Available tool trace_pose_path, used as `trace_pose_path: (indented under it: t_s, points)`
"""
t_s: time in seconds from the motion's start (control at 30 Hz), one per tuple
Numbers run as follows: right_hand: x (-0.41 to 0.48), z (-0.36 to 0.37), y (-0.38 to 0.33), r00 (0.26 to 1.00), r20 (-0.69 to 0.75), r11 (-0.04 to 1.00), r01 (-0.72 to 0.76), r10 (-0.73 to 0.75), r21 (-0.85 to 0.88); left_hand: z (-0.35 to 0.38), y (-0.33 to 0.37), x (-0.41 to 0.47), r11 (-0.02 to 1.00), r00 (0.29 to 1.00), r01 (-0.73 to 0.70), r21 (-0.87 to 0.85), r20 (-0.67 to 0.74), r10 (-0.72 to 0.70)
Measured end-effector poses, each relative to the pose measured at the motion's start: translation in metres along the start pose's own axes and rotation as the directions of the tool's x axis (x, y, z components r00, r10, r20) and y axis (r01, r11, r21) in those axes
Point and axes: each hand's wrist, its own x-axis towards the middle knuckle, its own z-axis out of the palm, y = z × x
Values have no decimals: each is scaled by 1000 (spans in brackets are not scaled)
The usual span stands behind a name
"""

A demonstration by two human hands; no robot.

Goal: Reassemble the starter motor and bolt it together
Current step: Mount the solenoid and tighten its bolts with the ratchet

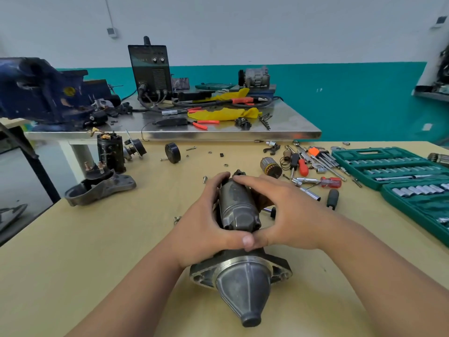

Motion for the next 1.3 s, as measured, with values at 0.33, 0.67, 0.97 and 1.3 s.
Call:
trace_pose_path:
  t_s: [0.33,0.67,0.97,1.3]
  points:
    - [6,-12,8,999,-26,970,-31,39,243,0,-9,-10,998,991,-29,-58,-136,20]
    - [57,12,44,956,-133,953,-277,261,-124,-40,-7,-50,998,971,-55,-31,-235,46]
    - [127,56,23,954,-125,842,-299,272,-449,-55,-14,-59,998,951,-31,-56,-307,13]
    - [199,82,30,958,-28,765,-245,285,-596,-54,-28,-57,997,950,11,-74,-310,-33]
